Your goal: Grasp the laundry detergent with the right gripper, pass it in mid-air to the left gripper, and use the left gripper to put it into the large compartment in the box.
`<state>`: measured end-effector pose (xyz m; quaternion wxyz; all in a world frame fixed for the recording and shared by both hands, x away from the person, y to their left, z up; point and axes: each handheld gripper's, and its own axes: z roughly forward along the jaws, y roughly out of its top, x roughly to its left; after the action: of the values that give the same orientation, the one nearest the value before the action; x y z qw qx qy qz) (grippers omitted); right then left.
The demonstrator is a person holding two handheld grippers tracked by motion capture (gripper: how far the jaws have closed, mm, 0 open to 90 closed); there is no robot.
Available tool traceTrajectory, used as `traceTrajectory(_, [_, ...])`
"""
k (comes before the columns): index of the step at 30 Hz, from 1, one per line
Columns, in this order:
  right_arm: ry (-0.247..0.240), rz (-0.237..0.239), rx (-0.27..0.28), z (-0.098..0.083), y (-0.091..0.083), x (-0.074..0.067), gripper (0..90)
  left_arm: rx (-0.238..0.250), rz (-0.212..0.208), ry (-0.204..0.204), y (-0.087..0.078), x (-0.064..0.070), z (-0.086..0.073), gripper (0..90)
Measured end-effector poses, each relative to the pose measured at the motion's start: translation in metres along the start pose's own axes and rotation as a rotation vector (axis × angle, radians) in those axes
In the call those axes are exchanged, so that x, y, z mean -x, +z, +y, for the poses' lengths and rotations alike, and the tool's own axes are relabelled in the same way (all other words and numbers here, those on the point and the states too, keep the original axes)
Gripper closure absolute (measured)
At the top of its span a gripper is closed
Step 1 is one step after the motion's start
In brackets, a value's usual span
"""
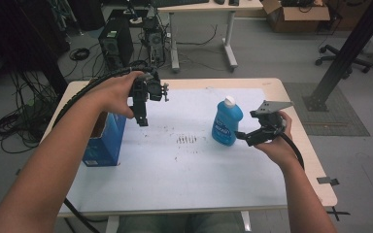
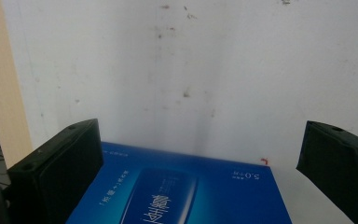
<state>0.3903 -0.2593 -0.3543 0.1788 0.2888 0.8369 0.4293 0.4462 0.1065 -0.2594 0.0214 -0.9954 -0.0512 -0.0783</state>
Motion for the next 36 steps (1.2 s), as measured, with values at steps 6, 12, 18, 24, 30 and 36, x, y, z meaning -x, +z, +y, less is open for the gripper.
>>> traceTrajectory(6, [0.021,0.005,0.018,-0.008,0.011,0.002,0.0,-0.008,-0.002,0.003,0.001,0.0,0.0,0.2])
traceTrajectory(12, [0.034,0.007,0.048,-0.014,0.021,0.002,0.0,-0.005,-0.001,0.005,0.002,0.0,0.002,0.2])
traceTrajectory(18, [0.037,0.005,0.073,-0.02,0.032,-0.001,0.0,-0.004,-0.003,0.009,0.002,0.0,0.003,0.2])
traceTrajectory(24, [0.057,0.003,0.104,-0.028,0.044,-0.001,0.0,-0.002,-0.001,0.008,-0.001,0.001,0.006,0.2])
traceTrajectory(30, [0.078,0.014,0.126,-0.032,0.053,-0.001,0.0,-0.003,0.003,0.01,-0.003,0.001,0.007,0.2])
traceTrajectory(36, [0.089,0.016,0.15,-0.033,0.062,-0.002,0.0,-0.005,0.003,0.007,-0.004,0.001,0.005,0.2])
